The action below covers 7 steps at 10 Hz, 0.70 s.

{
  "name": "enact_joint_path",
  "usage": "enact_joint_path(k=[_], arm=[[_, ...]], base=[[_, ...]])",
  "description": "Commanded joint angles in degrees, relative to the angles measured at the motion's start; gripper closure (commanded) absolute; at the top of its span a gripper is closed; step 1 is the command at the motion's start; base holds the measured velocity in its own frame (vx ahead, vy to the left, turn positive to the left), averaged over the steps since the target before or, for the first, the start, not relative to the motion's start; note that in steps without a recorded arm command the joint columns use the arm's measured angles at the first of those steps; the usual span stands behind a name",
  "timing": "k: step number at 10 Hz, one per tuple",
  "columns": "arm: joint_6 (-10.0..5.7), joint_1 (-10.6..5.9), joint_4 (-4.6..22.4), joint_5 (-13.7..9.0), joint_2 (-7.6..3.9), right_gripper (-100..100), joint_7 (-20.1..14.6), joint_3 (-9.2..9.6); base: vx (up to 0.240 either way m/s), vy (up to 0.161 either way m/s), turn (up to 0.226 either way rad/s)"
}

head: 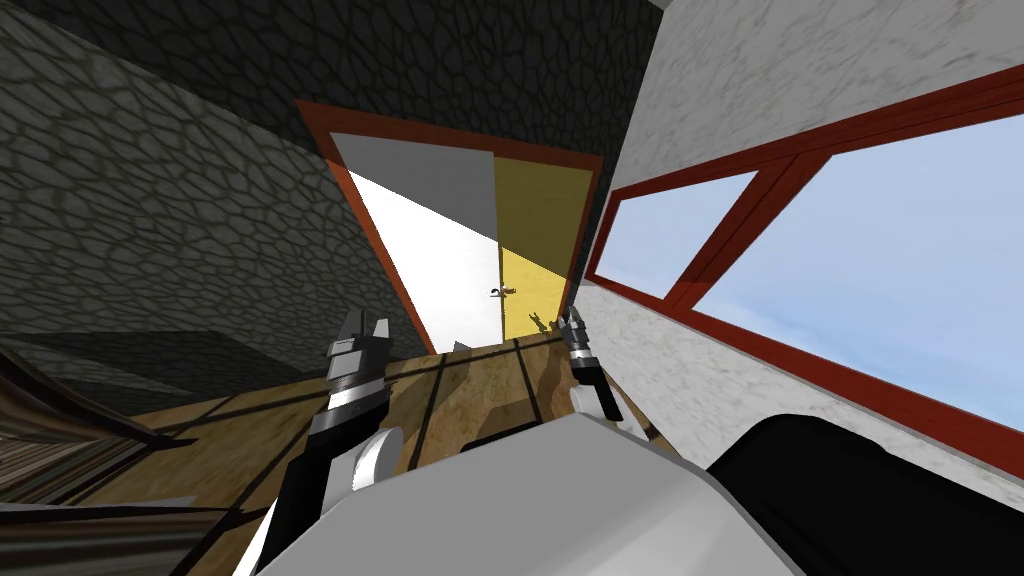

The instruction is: Pull the door open

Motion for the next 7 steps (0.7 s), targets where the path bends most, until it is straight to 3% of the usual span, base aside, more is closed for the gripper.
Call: enact_joint_path(k=[1, 7], arm=[[-0.78, -0.31, 1.81, 0.4, -0.32, -100, -0.24, 0.0], [-3.03, -2.36, 8.6, 1.45, -1.65, -100, -1.32, -0.69]], base=[[0.13, 0.024, 0.018], [0.096, 0.015, 0.016]])
